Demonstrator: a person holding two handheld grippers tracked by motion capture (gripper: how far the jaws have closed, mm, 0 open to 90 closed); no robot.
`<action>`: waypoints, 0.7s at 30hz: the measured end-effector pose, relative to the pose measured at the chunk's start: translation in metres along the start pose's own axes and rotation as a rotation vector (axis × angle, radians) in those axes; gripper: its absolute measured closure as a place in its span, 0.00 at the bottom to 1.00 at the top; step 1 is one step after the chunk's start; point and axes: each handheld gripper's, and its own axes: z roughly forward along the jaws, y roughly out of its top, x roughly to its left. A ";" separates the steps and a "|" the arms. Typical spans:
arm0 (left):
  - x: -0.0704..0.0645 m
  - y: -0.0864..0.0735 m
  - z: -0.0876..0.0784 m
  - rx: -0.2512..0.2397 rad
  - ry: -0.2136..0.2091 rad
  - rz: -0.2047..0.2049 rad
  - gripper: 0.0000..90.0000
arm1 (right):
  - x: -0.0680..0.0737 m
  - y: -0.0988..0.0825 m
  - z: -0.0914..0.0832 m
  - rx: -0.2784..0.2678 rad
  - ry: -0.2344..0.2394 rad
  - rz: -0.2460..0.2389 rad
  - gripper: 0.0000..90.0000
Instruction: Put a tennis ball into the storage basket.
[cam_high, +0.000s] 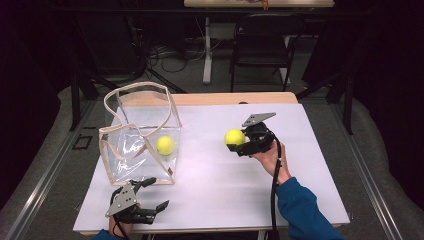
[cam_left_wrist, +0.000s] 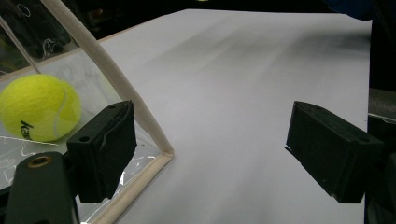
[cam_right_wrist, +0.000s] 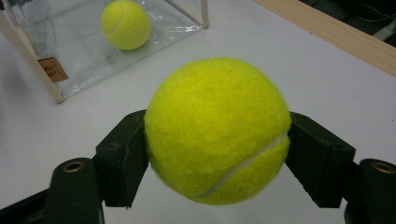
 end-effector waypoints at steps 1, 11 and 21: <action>0.000 0.000 0.000 -0.001 0.000 -0.001 0.18 | 0.001 0.000 0.000 -0.004 0.001 0.003 0.29; 0.000 0.000 0.000 -0.001 -0.002 -0.001 0.18 | 0.005 0.006 0.002 -0.016 0.010 -0.014 0.29; 0.000 0.000 0.000 -0.001 0.001 -0.001 0.18 | 0.009 0.014 0.001 -0.031 0.017 -0.029 0.29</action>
